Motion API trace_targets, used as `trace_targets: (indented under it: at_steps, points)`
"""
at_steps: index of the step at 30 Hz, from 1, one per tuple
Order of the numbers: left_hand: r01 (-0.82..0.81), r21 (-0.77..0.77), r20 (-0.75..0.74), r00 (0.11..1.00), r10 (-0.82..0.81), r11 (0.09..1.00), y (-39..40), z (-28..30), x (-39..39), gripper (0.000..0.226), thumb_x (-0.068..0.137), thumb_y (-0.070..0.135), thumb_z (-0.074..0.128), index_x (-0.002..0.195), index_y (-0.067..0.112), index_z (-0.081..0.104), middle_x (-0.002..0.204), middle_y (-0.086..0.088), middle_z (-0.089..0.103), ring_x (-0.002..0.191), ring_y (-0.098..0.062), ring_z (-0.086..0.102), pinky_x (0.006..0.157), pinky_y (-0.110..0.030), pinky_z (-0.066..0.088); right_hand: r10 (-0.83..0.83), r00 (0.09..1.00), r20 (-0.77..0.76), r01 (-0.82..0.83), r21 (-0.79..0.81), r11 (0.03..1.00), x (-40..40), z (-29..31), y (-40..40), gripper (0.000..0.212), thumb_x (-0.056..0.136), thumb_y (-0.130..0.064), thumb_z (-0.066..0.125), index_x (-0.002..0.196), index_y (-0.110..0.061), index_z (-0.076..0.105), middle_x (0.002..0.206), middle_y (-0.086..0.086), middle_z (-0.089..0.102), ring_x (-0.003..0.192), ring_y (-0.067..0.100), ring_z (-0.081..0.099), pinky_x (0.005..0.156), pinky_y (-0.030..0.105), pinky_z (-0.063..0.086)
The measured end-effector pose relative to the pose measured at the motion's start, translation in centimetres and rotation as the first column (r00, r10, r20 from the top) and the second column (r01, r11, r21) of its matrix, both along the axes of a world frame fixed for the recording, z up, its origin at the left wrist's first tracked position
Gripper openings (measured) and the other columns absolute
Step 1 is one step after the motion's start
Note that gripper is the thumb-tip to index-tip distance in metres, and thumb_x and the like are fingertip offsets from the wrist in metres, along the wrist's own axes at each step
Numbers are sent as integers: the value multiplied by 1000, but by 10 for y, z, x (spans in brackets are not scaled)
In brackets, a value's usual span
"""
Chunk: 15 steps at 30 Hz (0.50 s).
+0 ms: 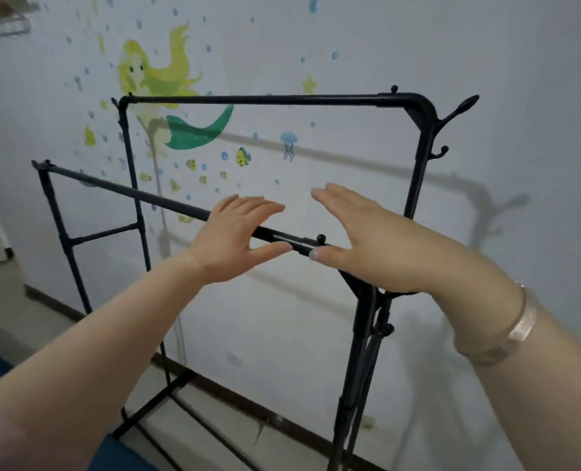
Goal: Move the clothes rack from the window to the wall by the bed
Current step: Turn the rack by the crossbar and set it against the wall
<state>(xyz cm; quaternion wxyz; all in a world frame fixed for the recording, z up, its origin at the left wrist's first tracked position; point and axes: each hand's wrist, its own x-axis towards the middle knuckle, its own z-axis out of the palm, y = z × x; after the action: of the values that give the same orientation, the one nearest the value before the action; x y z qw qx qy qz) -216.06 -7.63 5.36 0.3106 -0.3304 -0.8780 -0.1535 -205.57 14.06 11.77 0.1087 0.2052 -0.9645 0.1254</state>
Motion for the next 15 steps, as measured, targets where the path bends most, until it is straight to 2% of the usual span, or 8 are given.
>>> trace_targets:
  at_steps: [2,3,5,7,8,9,11,15]
  points:
    - [33,-13,35,999,-33,999,6,0,-9,67,83,67,47,127,18,60,128,-2,64,122,-24,52,105,-37,28,-105,992,68,104,17,994,-2,-14,-10,74,94,-41,53,152,-23,11,160,-2,19,141,20,28,106,31,27]
    - [44,-9,34,998,-43,999,8,-1,-13,64,82,66,49,123,19,62,122,-1,67,114,-24,57,101,-37,32,-156,984,91,154,21,988,-4,-20,-13,68,95,-37,53,150,-20,17,154,2,32,132,22,41,100,33,34]
    - [41,0,-5,999,-41,999,13,-4,-20,60,80,67,49,112,21,68,105,2,72,97,-23,63,91,-37,38,-234,968,96,234,6,972,-12,-32,-14,50,96,-34,51,140,-21,34,126,3,55,102,23,56,81,36,44]
    - [48,39,-46,998,-46,998,16,-7,-25,56,78,69,46,92,21,70,81,4,70,77,-21,62,78,-36,41,-279,960,28,281,-95,955,-22,-41,-13,25,94,-39,51,113,-24,53,92,-4,61,79,20,58,64,34,44]
    - [57,63,-68,996,-53,996,18,-8,-28,55,78,69,46,83,19,68,71,5,66,69,-21,58,71,-36,40,-300,953,-32,293,-143,945,-28,-44,-12,22,91,-46,52,93,-25,56,79,-6,58,71,19,57,56,33,39]
    - [63,79,-89,994,-56,995,20,-9,-29,55,78,69,47,76,17,65,64,5,61,63,-21,55,66,-36,38,-323,941,-101,303,-175,937,-33,-47,-12,31,87,-54,52,76,-26,53,68,-8,55,63,17,54,51,32,34]
    - [67,96,-114,992,-56,993,27,-11,-32,54,77,66,52,71,13,61,58,5,55,57,-22,49,63,-37,38,-365,898,-244,317,-215,924,-43,-53,-10,48,83,-65,47,57,-24,44,53,-6,49,51,14,48,46,31,26]
    - [50,109,-106,994,-38,993,46,-9,-38,47,76,62,59,68,16,56,58,7,48,58,-22,47,64,-38,38,-408,817,-408,343,-227,912,-61,-61,7,63,85,-70,36,49,-18,40,41,-5,40,42,15,41,43,31,23]
